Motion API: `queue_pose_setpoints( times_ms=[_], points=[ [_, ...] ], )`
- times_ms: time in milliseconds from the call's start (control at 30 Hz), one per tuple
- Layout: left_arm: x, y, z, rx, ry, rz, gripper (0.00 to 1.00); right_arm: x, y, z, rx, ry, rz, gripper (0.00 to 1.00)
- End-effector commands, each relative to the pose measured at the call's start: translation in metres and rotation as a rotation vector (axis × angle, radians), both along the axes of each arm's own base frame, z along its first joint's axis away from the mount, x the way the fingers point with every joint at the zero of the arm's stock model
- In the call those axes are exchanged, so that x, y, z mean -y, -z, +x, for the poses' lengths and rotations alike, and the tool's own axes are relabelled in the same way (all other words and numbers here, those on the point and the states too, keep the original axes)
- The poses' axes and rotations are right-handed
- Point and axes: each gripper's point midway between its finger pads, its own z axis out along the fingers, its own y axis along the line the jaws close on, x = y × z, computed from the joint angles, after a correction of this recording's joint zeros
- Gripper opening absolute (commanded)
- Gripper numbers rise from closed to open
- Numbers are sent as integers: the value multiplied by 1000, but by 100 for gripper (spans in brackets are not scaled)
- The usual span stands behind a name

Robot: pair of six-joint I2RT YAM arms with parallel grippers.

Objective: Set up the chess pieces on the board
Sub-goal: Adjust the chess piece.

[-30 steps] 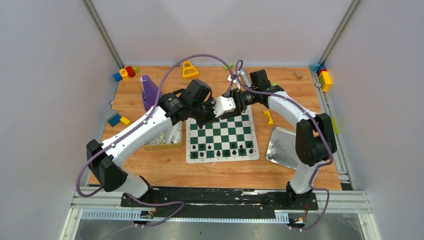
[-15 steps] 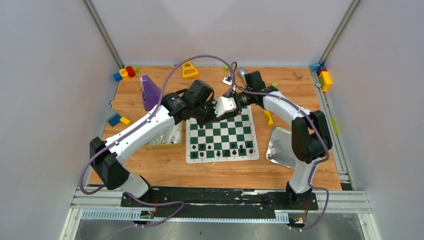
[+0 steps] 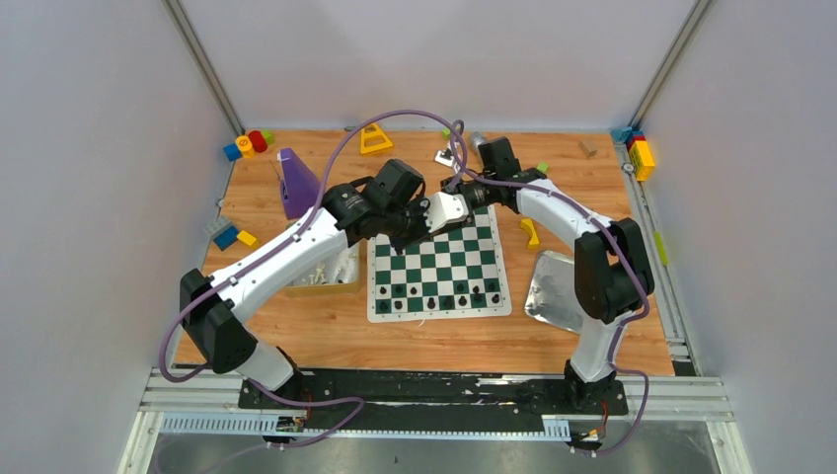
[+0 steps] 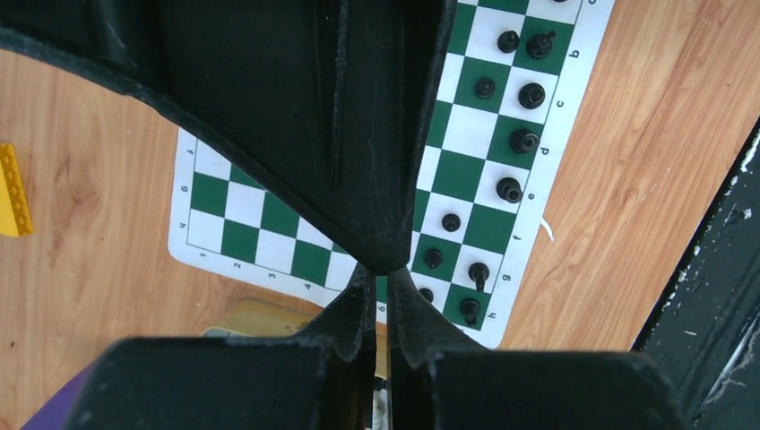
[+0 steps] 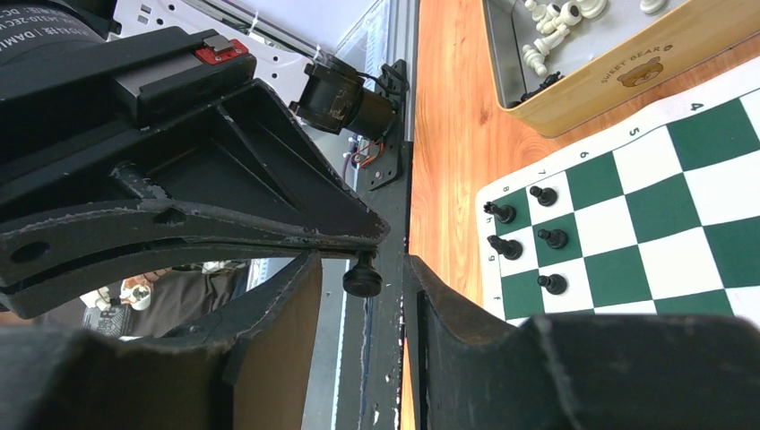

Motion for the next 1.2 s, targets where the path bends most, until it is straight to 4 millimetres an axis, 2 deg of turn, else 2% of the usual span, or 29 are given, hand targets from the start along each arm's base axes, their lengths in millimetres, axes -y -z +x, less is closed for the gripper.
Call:
queue_pose_setpoints(
  times_ms=[0, 500, 633, 800, 867, 933, 967, 1067, 1167],
  points=[
    [10, -15, 7, 33, -9, -41, 0, -8, -8, 3, 48, -19, 25, 39],
    [6, -16, 10, 48, -30, -32, 0, -8, 0, 2, 47, -7, 3, 35],
    [7, -15, 10, 47, -34, -31, 0, -8, 0, 2, 51, -6, 2, 30],
    [8, -14, 11, 44, -36, -31, 0, -8, -1, 1, 52, -9, 3, 18],
    [8, -16, 12, 51, -41, -37, 6, -7, -3, 2, 57, -4, 3, 13],
    [8, -21, 15, 72, -53, -58, 20, -5, -5, 5, 60, 6, 5, 9],
    [7, -21, 15, 80, -59, -60, 32, -1, -7, 8, 60, 15, 8, 8],
    [5, -37, 18, 92, -66, -129, 53, 10, -15, 14, 70, 38, 22, 5],
    [5, -54, 20, -2, -57, -273, 64, 22, -25, 18, 88, 62, 40, 3]
  ],
)
